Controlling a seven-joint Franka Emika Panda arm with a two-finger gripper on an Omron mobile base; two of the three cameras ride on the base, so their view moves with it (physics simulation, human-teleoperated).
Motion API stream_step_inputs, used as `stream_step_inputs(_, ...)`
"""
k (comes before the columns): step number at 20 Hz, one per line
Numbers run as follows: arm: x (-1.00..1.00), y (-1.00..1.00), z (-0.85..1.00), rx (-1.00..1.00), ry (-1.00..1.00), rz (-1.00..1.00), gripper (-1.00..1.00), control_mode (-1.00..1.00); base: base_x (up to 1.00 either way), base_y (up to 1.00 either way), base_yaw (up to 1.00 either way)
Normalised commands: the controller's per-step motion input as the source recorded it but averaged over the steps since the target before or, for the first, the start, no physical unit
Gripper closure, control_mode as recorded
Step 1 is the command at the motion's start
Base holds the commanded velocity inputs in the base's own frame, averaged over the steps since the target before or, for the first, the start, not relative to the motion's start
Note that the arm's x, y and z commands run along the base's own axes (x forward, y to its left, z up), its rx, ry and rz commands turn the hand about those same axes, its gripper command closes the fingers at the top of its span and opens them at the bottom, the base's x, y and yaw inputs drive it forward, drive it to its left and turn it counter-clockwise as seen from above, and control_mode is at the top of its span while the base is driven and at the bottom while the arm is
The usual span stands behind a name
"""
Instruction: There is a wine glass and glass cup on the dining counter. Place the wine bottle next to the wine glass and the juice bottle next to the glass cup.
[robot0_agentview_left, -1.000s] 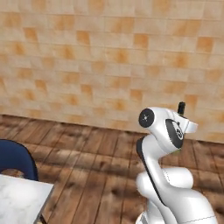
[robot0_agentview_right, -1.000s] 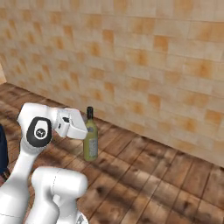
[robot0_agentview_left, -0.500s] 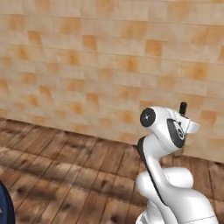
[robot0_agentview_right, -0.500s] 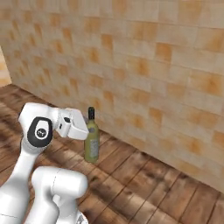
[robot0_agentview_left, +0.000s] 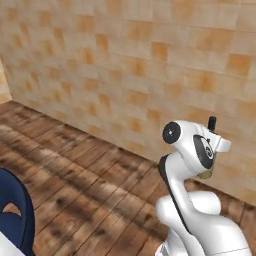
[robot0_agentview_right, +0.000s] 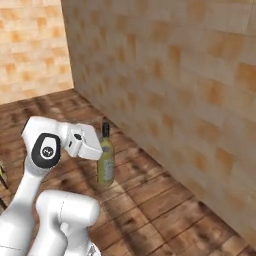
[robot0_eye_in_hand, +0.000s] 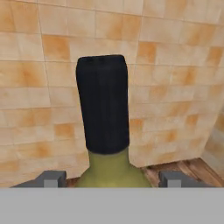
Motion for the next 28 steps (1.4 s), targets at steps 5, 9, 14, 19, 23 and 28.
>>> stream_step_inputs(5,0.0,0.0,0.0,0.0,0.0,0.0,1.0,1.0,0.61,-0.02,0.52)
stream_step_inputs(9,0.0,0.0,0.0,0.0,0.0,0.0,1.0,1.0,0.71,-0.06,0.37)
stream_step_inputs(14,0.0,0.0,0.0,0.0,0.0,0.0,1.0,1.0,0.75,-0.05,0.35)
stream_step_inputs(19,0.0,0.0,0.0,0.0,0.0,0.0,1.0,1.0,0.81,-0.06,0.32)
stream_step_inputs(23,0.0,0.0,0.0,0.0,0.0,0.0,1.0,1.0,0.83,-0.1,0.26)
stream_step_inputs(28,0.0,0.0,0.0,0.0,0.0,0.0,1.0,1.0,0.78,-0.18,0.21)
